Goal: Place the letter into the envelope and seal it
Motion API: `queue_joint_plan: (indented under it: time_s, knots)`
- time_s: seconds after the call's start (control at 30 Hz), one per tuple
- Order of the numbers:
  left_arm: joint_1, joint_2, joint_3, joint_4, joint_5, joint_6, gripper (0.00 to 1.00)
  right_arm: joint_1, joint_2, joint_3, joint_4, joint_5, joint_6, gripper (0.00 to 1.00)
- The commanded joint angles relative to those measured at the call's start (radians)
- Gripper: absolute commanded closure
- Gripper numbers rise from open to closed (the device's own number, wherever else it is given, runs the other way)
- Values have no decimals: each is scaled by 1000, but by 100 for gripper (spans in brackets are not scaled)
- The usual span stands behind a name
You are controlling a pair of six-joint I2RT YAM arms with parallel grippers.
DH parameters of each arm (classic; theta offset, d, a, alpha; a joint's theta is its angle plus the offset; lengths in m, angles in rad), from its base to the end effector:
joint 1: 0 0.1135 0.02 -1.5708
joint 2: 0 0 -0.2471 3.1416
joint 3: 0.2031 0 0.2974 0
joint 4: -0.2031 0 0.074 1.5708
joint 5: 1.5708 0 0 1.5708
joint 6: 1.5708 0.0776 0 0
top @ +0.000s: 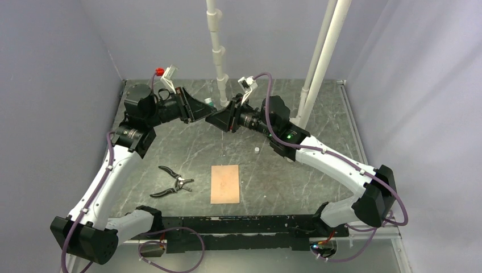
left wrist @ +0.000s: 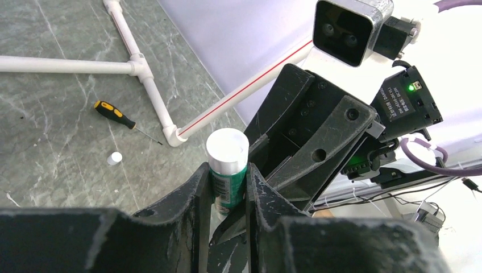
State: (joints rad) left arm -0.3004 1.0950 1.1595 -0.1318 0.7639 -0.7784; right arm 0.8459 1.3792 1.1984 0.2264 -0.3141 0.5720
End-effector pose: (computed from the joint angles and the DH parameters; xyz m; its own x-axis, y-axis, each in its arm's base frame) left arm 0.2930 -0.1470 0.4030 -0.6587 -0.3268 -0.6778 0.5765 0.3597 -0.7337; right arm 0.2592 0.3287 0.3694 -0.4708 0.2450 -0.8476 -0.7870 0.3175 0.5289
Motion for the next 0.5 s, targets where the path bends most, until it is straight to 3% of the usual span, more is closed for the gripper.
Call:
queue_joint_plan:
  time_s: [0.0,0.07,0.17,0.3,0.47]
  knots:
    - [-9,-17,-20,9,67,55,97,2,-17,53,56,-30,19,77]
    - [-9,-18,-4,-17,70,125,97,-5,-38,52,-24,-20,-13,51]
    - [-9,-18,30,-74,83,244,98,-28,-92,43,-148,-4,-76,35]
    - [-9,-14,58,-118,160,375,97,-70,-184,13,-197,-68,-122,25]
    - [-9,-3,77,-101,416,462,98,-76,-201,86,-269,-193,-130,29]
